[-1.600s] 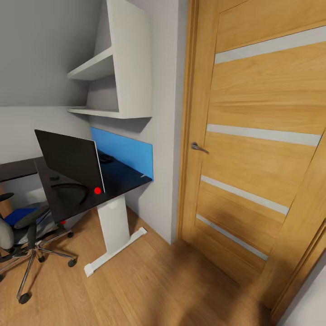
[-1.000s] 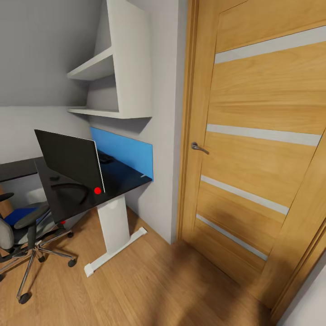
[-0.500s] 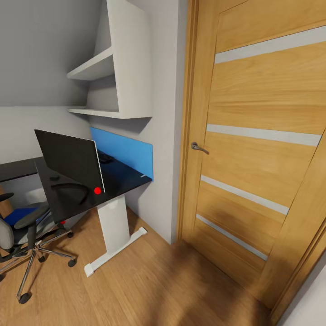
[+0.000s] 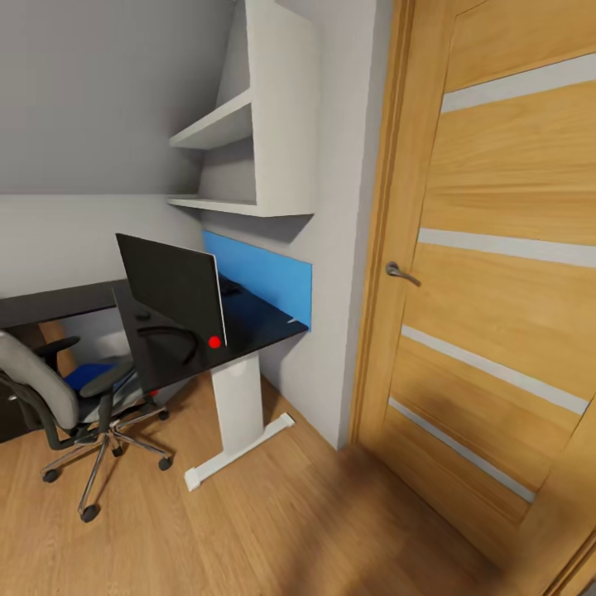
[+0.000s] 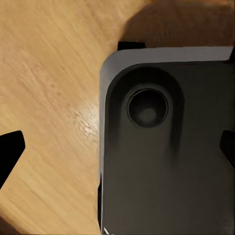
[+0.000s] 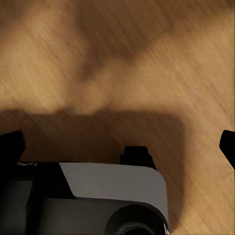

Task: In the bedroom, organize the workspace by keeping the computer under the desk, ensuring the monitor is on the desk, placing the keyboard on the desk next to the monitor, placing the mouse on the desk next to the keyboard, moving the folder from the swivel chair onto the desk next to the mouse, stacking the notebook on top of the folder with the pen on top of the notebook, and positioning the swivel chair next to the desk.

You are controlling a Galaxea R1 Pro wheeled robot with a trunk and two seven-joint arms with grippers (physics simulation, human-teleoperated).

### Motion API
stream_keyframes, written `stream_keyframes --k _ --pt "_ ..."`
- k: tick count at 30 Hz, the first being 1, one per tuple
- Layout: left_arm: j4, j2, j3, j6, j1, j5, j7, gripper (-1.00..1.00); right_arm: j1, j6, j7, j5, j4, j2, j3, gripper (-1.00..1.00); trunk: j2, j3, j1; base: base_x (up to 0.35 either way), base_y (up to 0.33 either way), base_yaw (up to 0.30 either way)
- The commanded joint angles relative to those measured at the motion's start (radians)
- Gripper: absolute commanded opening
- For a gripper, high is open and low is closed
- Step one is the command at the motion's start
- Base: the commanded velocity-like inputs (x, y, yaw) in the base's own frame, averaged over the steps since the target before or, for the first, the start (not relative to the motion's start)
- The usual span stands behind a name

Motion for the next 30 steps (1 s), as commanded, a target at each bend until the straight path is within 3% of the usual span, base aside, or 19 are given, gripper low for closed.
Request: stream_keyframes --k 1,7,8,10,12,16,22,27,28,30 --pt "-0.014 0.001 0.008 0.0 0.0 0.016 0.0 1.0 -0.014 0.003 -0.001 0.001 -0.003 0.001 -0.001 1.0 0.0 -0.001 0.0 0.0 0.0 0.278" --pt "-0.121 0.007 0.052 0.003 -0.02 0.119 -0.006 1.0 -0.101 0.009 -0.003 0.001 -0.011 0.012 0.001 1.0 0.0 -0.001 0.0 0.0 0.0 0.28" --pt "-0.176 0.004 0.072 0.014 -0.029 0.16 -0.007 1.0 -0.127 0.017 -0.004 0.003 -0.013 0.021 0.002 1.0 0.0 -0.001 0.0 0.0 0.0 0.28" --pt "-0.242 0.0 0.094 0.043 -0.035 0.204 -0.007 1.0 -0.152 0.026 -0.004 0.007 -0.019 0.037 0.005 1.0 0.0 -0.001 0.0 0.0 0.0 0.28" --pt "-0.402 -0.005 0.125 0.174 -0.039 0.284 -0.005 1.0 -0.193 0.05 -0.006 0.015 -0.047 0.067 0.01 1.0 -0.007 -0.004 0.004 0.0 0.0 0.281" --pt "-0.658 -0.02 0.157 0.34 -0.038 0.382 0.061 1.0 -0.23 0.111 -0.006 0.019 -0.175 0.086 0.014 1.0 -0.035 -0.017 0.019 0.0 0.0 0.281" --pt "-0.862 -0.067 0.166 0.442 -0.043 0.449 0.126 1.0 -0.237 0.2 -0.006 0.019 -0.351 0.09 0.016 1.0 -0.077 -0.035 0.042 0.0 0.0 0.203" --pt "-1.012 -0.077 0.169 0.553 -0.045 0.511 0.201 1.0 -0.241 0.338 -0.003 0.015 -0.441 0.092 0.015 1.0 -0.112 -0.051 0.061 0.0 0.0 0.063" --pt "-1.085 -0.07 0.171 0.606 -0.052 0.623 0.243 1.0 -0.244 0.425 0.0 0.016 -0.495 0.109 0.027 1.0 -0.119 -0.054 0.065 0.0 0.0 0.013" --pt "-1.103 -0.065 0.172 0.62 -0.088 0.686 0.258 1.0 -0.245 0.447 -0.001 0.017 -0.522 0.119 0.043 1.0 -0.133 -0.06 0.073 0.0 0.0 0.008"
